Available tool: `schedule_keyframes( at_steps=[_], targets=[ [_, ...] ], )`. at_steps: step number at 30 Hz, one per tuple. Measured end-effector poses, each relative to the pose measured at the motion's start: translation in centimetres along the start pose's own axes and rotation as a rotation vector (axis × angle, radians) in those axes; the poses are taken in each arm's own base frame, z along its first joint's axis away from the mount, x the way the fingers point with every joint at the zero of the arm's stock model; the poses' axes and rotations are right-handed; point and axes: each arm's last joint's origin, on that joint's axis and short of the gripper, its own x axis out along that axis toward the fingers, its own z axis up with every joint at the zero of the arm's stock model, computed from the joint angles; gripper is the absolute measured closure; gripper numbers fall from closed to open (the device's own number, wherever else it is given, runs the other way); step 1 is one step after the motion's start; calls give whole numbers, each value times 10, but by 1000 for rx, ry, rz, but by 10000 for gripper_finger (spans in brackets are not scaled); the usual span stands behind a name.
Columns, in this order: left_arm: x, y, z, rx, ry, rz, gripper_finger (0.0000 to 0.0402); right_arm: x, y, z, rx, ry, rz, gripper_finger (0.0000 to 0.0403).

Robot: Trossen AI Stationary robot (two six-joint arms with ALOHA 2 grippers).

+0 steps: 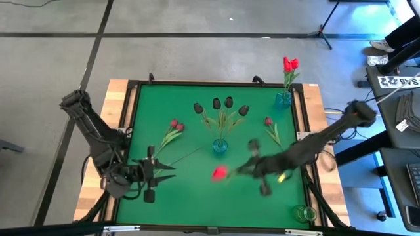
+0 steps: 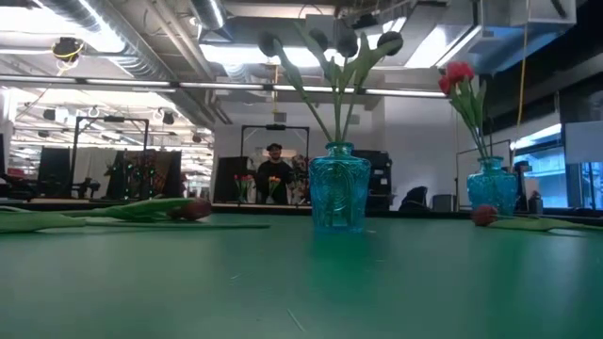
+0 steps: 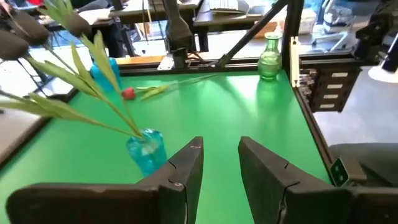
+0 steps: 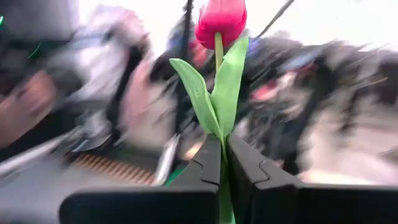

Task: Sort flowers into vase by color
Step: Put the red tulip into the top blue vase

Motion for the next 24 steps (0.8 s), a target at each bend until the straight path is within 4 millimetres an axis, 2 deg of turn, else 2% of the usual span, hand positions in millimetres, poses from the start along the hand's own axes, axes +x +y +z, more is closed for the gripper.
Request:
schedule_keyframes(
  at_steps=[2,6,10,14,17,20,24],
  targets=[
    [5,-1,-13,-20,-13,-5,302,-22,-13,16,-9,-72,-107,395],
    [11,-2,-35,-58,-32,-22,302,-64,-34,32,-22,-179,-303,397],
    [16,0,-48,-74,-39,-21,302,-103,-55,39,-103,-226,-536,396],
    [21,4,-51,-85,-33,-17,302,-135,-80,28,-196,-292,-747,398],
    [26,8,-50,-85,-32,2,302,-155,-100,11,-248,-372,-909,398],
    [34,13,-47,-83,-20,-6,302,-166,-119,-9,-287,-408,-1008,398],
    [48,25,-44,-104,5,0,302,-175,-145,-24,-301,-379,-1050,396]
  ],
)
